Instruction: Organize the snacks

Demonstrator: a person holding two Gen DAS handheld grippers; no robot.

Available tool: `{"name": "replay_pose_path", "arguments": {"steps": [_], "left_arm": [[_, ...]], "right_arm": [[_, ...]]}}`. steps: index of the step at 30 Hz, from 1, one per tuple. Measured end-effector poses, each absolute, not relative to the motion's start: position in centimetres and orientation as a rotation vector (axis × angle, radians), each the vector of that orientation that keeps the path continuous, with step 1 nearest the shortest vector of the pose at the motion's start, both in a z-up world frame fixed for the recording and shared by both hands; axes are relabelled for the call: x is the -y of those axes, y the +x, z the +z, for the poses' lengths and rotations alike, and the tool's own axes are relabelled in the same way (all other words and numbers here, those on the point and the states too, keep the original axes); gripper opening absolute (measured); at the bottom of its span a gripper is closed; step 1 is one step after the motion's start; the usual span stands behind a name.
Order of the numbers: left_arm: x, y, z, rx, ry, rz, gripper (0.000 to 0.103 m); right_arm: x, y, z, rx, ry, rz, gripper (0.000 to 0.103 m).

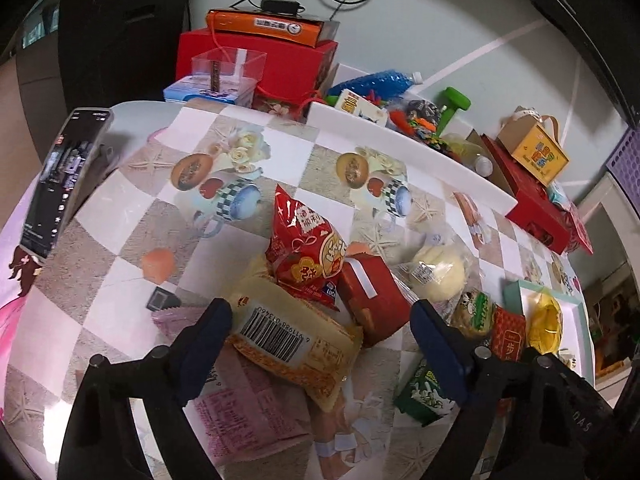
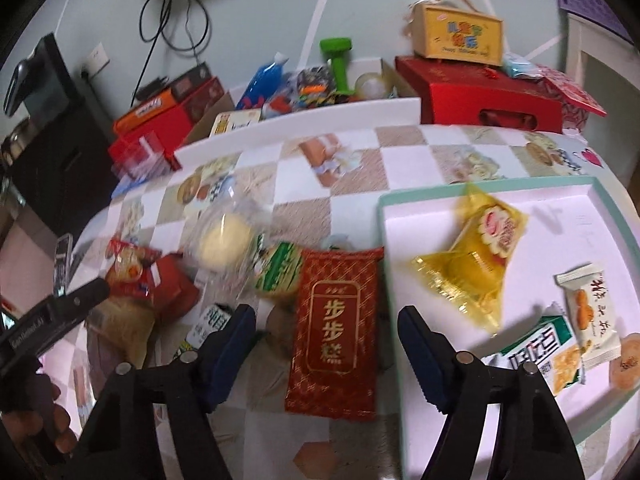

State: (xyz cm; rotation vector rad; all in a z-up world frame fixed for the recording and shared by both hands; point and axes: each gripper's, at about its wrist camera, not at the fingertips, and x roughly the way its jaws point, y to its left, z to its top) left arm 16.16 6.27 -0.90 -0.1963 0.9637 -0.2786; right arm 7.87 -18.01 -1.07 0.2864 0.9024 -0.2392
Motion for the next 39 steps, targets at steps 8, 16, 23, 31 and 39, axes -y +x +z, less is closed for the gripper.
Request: {"name": "replay_pose_path", "arguments": {"steps": [8, 16, 23, 31, 39], "left_arm": [[-4.5, 16.9, -2.4, -0.984, -0.203, -0.339, 0.091], [-4.9, 17.5, -4.0, -1.033, -0.212, -0.269, 0.091], [-4.3, 17.5, -4.2, -1.043, -0.214, -0.299, 0.091], [-1.5, 17.7, -4.9, -1.068, -0.173, -0.349, 0.091], [-0.8, 17.6, -5.4, -1.065, -0.1, -0.305, 0.09]], "right_arm": [[17.6, 8.2, -2.0, -0.945, 0.266, -0.225, 0.075], [18.1, 8.4, -3.0, -0.98, 0.292, -0.221, 0.066], [17.8, 8.5, -3.4, -0.994, 0.276, -0.222, 0.066], [17.6, 8.6, -3.5, -0.999, 0.263, -0.211, 0.066], [17.4, 9.0, -4.4, -1.012, 0.299, -0.188, 0.064]]}}
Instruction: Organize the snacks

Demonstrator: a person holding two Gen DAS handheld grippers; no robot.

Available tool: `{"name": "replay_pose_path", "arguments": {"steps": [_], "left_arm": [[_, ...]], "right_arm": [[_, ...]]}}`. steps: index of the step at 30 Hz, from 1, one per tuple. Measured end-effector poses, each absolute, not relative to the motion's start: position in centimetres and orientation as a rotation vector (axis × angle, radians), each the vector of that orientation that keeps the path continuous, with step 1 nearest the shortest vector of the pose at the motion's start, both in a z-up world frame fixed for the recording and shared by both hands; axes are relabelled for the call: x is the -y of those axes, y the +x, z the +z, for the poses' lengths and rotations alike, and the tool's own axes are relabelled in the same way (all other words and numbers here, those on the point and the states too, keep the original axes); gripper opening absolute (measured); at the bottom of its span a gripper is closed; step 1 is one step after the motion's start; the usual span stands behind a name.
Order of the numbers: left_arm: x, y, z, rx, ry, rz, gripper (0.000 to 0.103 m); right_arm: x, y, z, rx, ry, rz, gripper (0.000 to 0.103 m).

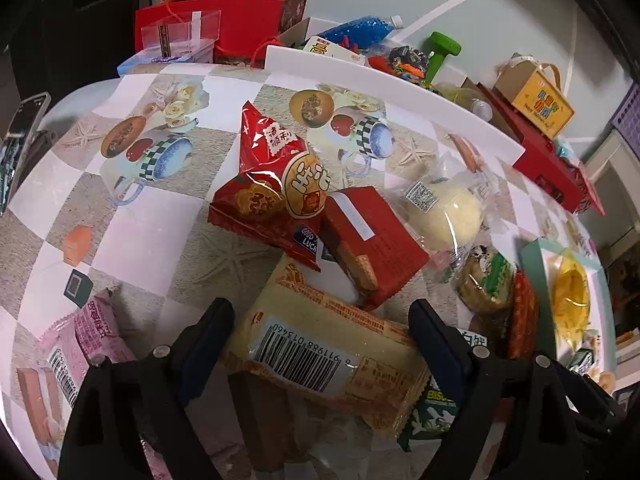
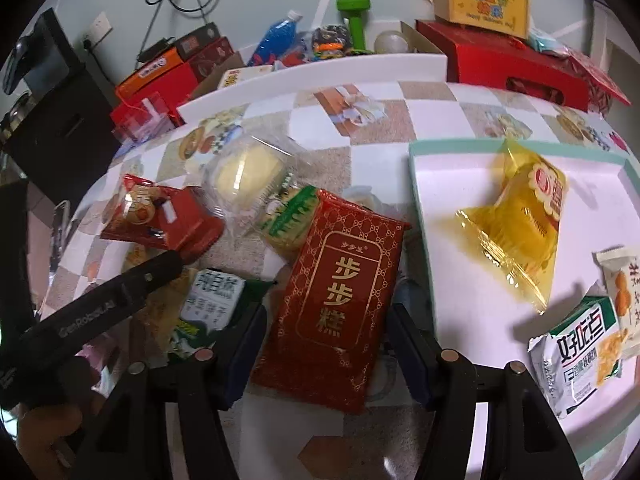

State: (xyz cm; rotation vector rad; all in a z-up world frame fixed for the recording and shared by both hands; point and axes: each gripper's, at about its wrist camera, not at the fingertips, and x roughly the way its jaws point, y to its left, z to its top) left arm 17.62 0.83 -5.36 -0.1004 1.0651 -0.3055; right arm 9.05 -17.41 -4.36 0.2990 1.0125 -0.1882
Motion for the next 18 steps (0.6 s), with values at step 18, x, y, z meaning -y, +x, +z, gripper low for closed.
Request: {"name": "replay_pose_path", "arguments": {"steps": [18], "left_arm": [[0.1, 17.4, -5.8, -1.05, 0.016, -0.255, 0.085]], "right_arm": [[16.9, 9.7, -5.1, -0.999, 0.236, -0.24, 0.057]]}}
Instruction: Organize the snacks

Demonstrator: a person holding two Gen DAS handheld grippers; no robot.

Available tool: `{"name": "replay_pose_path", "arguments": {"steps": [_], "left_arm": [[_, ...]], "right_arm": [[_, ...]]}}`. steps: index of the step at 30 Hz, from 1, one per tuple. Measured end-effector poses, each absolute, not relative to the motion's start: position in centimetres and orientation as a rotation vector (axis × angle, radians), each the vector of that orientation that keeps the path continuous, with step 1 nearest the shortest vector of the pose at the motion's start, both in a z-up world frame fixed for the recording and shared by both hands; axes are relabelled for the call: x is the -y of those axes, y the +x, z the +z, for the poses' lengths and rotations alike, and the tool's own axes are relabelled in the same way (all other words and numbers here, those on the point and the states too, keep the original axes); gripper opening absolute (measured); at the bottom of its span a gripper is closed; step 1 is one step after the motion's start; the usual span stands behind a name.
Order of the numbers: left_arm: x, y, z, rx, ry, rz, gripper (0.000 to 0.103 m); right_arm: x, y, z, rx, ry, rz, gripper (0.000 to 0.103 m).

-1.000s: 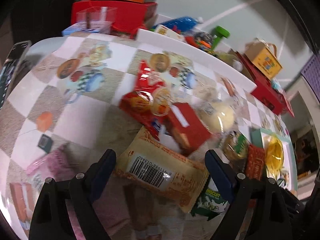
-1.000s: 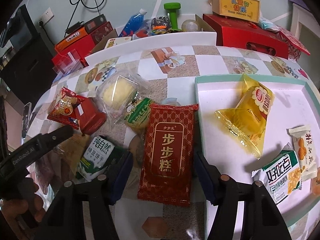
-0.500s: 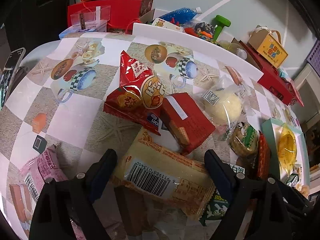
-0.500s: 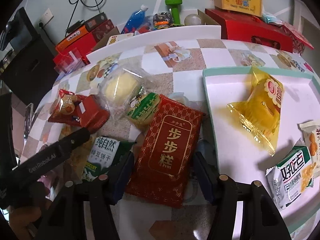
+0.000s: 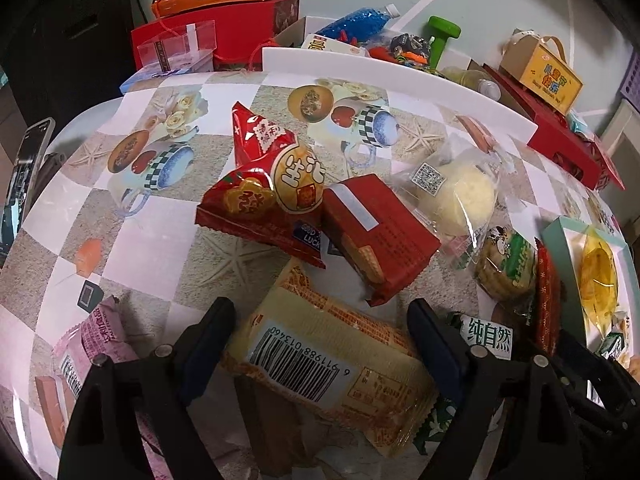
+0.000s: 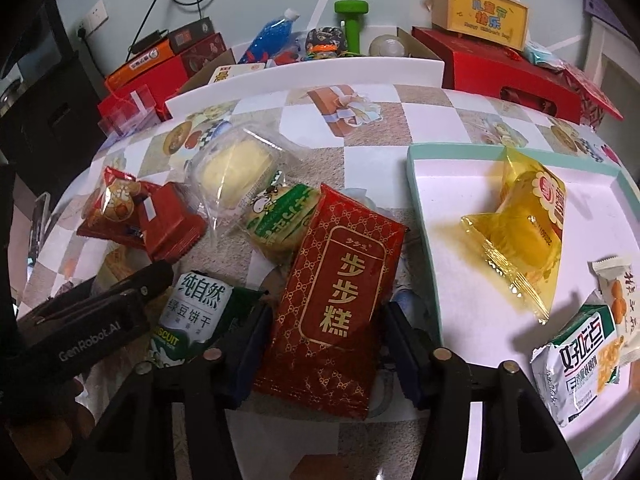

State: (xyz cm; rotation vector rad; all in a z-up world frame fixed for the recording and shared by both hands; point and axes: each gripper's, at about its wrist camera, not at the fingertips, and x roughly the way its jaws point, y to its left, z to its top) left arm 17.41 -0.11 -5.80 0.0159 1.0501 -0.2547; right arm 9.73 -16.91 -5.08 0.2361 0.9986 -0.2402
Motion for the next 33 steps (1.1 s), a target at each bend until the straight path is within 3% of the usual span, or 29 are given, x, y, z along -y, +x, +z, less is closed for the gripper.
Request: {"name": "replay_pose_path", "arguments": {"steps": [4, 16, 33], "left_arm": [[-0.3, 17.5, -5.5, -1.044, -0.015, -0.261, 0.061], [-0.9, 17.1, -4.6, -1.031, -0.049, -0.278, 0.044], [-1.3, 15.3, 0.8, -0.892, -0.081, -0.336, 0.041]], "right_arm": [[17.4, 9.5, -4.9, -0.987, 0.253, -0.252, 0.049], [18.1, 8.5, -2.9, -0.919, 0.305, -0.24, 0.047], [18.3, 6.8, 0.7, -0.812, 0.301, -0.242, 0.047]]}}
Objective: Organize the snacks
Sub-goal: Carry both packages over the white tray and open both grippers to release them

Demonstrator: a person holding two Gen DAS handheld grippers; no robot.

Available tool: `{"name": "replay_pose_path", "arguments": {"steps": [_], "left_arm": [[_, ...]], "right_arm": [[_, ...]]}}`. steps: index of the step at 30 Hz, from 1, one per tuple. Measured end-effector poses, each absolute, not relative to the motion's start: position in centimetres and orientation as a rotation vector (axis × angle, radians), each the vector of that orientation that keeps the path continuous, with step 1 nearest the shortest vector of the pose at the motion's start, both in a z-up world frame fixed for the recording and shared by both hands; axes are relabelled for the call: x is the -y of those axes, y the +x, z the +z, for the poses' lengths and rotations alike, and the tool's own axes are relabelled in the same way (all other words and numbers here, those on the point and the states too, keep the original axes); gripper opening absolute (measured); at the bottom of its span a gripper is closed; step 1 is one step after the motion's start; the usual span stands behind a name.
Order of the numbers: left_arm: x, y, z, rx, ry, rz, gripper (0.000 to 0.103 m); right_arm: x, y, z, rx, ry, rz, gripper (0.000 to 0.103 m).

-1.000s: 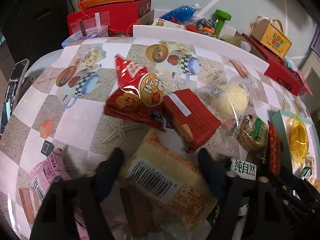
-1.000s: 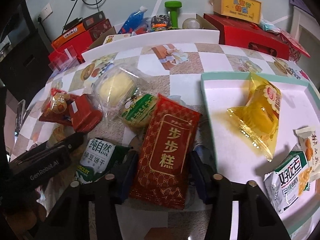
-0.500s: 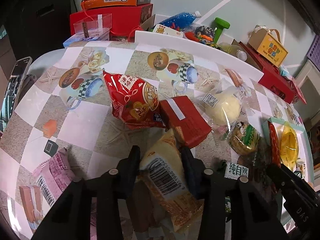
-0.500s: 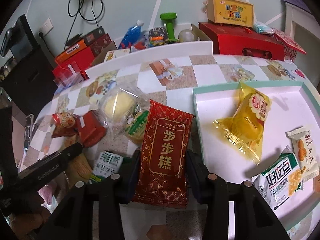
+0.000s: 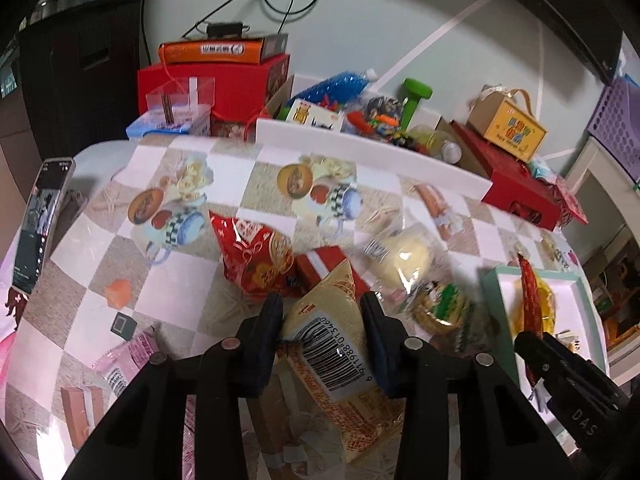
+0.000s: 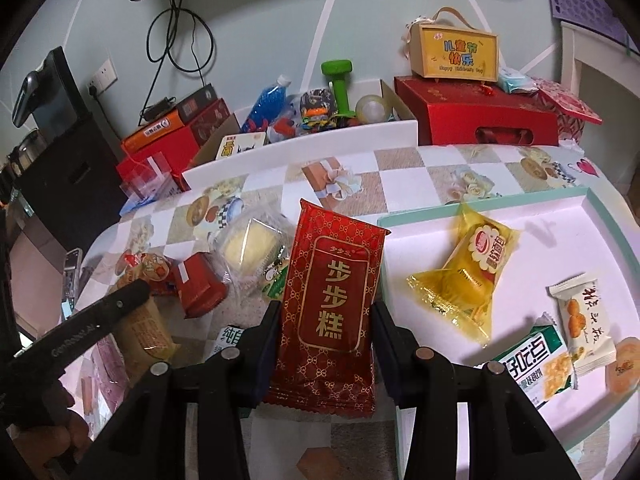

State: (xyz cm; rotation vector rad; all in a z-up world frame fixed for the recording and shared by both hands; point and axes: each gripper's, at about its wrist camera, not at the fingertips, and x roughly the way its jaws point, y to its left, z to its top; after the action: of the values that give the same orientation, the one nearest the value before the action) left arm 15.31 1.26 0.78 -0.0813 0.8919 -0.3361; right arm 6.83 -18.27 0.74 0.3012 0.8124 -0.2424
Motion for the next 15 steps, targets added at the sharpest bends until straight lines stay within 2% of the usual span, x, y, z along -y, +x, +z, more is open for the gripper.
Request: {"name": "replay_pose_path", "arguments": {"steps": [15], "left_arm": [[2.1, 14.1, 2.8, -0.839, -0.095, -0.459, 0.041]], "right_arm": [[22.2, 4.6, 2.5, -0.744, 0.338, -0.338, 0.047]]}}
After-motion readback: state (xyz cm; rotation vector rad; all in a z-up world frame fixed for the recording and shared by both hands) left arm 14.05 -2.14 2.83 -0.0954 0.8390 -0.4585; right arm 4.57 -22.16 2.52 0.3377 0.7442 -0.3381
